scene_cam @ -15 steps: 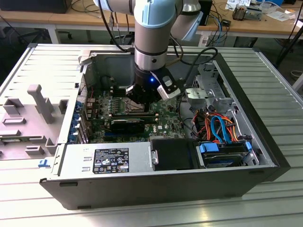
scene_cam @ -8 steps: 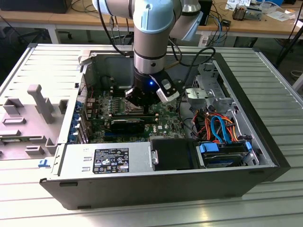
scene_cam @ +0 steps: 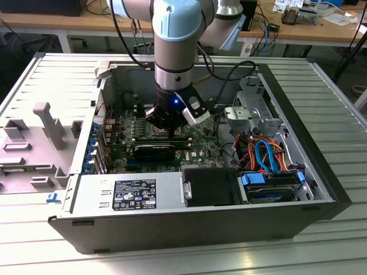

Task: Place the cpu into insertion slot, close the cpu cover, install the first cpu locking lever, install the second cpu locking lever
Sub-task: 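Install the second cpu locking lever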

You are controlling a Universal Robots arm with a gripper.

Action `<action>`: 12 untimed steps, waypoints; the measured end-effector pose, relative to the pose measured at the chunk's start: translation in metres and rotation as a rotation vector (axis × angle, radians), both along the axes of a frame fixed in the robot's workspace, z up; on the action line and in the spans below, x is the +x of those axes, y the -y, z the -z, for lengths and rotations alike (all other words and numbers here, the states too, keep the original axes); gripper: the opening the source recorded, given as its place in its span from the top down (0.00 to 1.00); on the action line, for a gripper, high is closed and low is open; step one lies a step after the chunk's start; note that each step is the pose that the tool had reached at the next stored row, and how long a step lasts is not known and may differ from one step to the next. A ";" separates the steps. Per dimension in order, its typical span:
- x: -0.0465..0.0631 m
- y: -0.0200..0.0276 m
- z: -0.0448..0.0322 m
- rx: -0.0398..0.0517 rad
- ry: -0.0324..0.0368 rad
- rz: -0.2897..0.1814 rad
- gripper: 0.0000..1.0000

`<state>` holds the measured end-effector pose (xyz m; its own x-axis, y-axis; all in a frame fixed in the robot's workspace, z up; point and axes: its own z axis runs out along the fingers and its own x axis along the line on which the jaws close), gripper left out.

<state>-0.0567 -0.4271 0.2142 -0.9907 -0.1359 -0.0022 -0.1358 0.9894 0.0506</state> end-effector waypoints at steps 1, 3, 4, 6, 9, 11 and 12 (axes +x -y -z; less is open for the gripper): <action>-0.001 0.0005 0.0003 0.0003 0.0000 -0.002 0.89; -0.003 0.0015 0.0007 0.0007 0.0000 -0.006 0.89; -0.005 0.0019 0.0009 0.0011 0.0000 -0.008 0.89; -0.008 0.0023 0.0012 0.0019 0.0000 -0.011 0.89; -0.013 0.0026 0.0017 0.0041 0.0000 -0.014 0.89; -0.017 0.0029 0.0020 0.0056 0.0000 -0.015 0.89; -0.020 0.0031 0.0023 0.0064 0.0001 -0.016 0.89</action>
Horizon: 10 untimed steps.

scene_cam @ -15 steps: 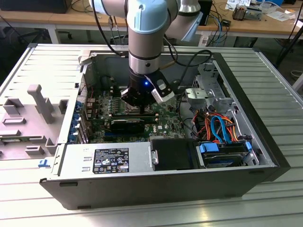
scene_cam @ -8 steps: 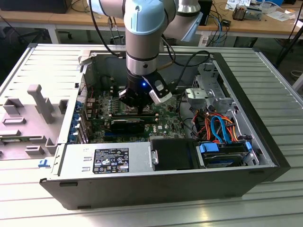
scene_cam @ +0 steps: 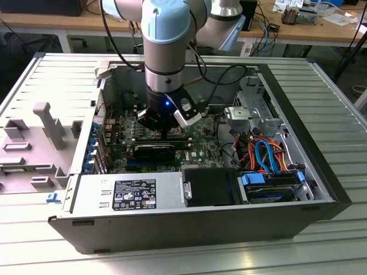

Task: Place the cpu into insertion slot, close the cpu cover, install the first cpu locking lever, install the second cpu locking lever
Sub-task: 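Install the second cpu locking lever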

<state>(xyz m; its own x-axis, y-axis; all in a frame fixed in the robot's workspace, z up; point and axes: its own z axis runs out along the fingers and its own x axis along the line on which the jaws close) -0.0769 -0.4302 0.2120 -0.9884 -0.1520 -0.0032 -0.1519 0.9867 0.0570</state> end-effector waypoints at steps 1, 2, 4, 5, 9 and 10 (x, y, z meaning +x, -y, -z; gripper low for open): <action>-0.002 0.0001 0.0002 0.0001 0.0000 -0.001 0.89; -0.003 0.0001 0.0004 0.0003 0.0000 -0.001 0.89; -0.007 0.0003 0.0013 0.0011 0.0000 -0.005 0.89; -0.010 0.0005 0.0018 0.0019 0.0000 -0.008 0.89; -0.018 0.0006 0.0030 0.0037 0.0000 -0.012 0.89; -0.021 0.0006 0.0034 0.0047 0.0000 -0.013 0.89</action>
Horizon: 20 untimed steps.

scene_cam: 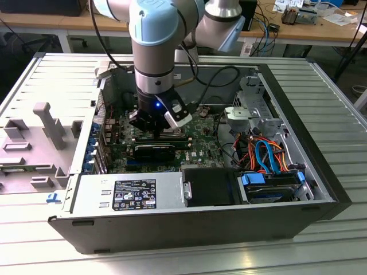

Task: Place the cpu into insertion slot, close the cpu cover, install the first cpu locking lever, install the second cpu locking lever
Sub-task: 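Install the second cpu locking lever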

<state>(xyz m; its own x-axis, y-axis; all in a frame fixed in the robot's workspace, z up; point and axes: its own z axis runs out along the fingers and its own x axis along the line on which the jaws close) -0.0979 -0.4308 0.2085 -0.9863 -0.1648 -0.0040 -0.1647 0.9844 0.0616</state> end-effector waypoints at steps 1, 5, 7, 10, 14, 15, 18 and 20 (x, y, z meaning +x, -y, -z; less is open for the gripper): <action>-0.003 0.0000 0.0004 0.0011 -0.0001 -0.001 0.89; -0.013 0.0000 0.0017 0.0040 0.0000 -0.005 0.89; -0.016 0.0000 0.0023 0.0047 -0.0001 -0.010 0.89; -0.017 -0.0001 0.0031 0.0054 -0.0001 -0.029 0.89; -0.018 -0.0008 0.0034 0.0069 0.0001 -0.073 0.89; -0.018 -0.0009 0.0032 0.0072 0.0002 -0.074 0.89; -0.018 -0.0008 0.0014 0.0119 0.0004 -0.075 0.89; -0.018 -0.0008 0.0014 0.0267 0.0008 -0.075 0.89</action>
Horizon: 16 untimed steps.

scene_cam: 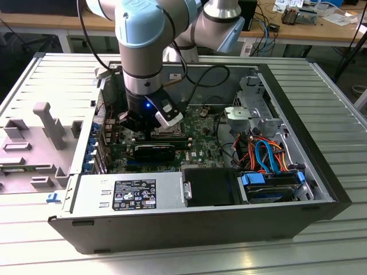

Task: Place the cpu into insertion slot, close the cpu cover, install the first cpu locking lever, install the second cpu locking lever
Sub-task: 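Install the second cpu locking lever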

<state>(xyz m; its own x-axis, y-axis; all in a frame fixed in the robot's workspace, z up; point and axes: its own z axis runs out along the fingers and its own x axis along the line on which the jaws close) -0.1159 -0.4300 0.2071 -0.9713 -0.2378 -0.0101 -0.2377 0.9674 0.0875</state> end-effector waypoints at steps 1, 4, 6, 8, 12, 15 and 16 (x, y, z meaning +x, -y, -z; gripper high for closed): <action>0.000 0.0000 0.0002 0.0109 0.0001 0.000 0.89; 0.000 -0.0001 0.0026 0.0394 0.0001 0.000 0.89; 0.000 0.0000 0.0042 0.0469 0.0002 0.000 0.89; 0.000 0.0011 0.0051 0.0478 0.0001 0.000 0.89; 0.000 0.0014 -0.0033 0.0460 0.0005 0.000 0.89; 0.005 0.0013 -0.0062 0.0458 -0.0036 0.000 0.89; 0.008 0.0010 -0.0057 0.0456 -0.0075 0.000 0.89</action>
<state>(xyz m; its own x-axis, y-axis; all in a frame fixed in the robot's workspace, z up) -0.1076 -0.4310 0.2128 -0.9715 -0.2368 -0.0137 -0.2364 0.9625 0.1333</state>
